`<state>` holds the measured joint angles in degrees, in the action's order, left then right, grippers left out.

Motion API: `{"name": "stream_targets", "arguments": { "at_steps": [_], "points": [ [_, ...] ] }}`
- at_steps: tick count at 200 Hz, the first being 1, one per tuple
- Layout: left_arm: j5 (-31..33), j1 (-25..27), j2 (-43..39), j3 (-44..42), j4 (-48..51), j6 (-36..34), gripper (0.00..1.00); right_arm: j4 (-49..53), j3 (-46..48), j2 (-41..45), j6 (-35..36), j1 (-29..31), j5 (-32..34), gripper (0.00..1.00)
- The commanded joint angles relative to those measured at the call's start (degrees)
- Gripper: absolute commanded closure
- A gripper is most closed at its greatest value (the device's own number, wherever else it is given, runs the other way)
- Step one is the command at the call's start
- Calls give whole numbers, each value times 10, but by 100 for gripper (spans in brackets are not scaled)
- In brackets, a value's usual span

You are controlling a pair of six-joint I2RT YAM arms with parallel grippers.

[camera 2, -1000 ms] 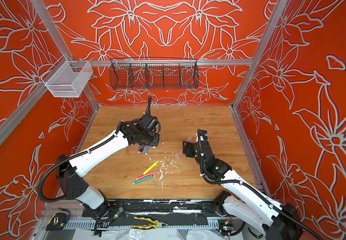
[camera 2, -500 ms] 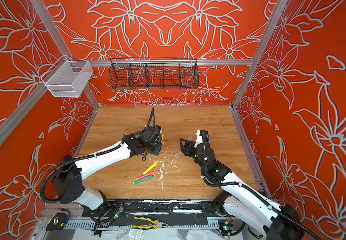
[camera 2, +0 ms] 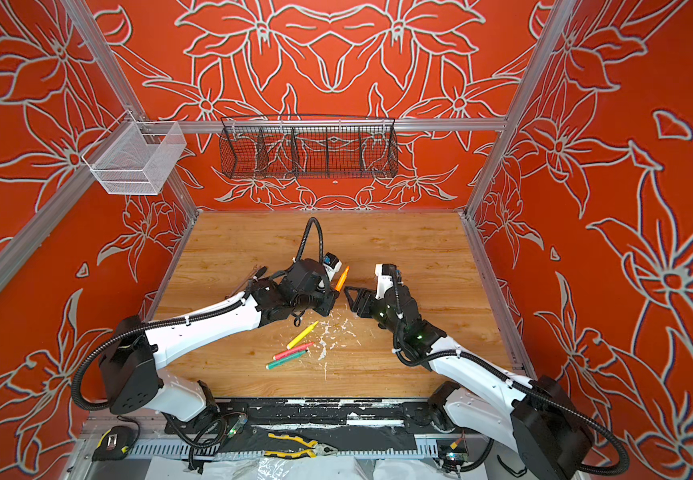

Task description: Insert the pens into the pen caps

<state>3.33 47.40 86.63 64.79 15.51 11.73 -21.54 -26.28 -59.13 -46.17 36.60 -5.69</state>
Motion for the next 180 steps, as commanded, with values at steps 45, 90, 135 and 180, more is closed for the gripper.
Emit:
{"name": "stream_targets", "arguments": {
  "at_steps": [45,90,135,180],
  "points": [
    [-25,33,-17,-15,-45,-37,94,-21,-11,24,-4,-4,-7,36],
    [-28,50,-20,-20,-55,-49,94,-15,-9,28,-9,-9,-4,46],
    [-22,62,-23,-23,-61,-58,94,-18,-3,35,-15,-12,-4,60],
    [-22,68,-28,-30,-71,-61,93,-21,-3,28,-23,-12,-6,68]
  ]
}}
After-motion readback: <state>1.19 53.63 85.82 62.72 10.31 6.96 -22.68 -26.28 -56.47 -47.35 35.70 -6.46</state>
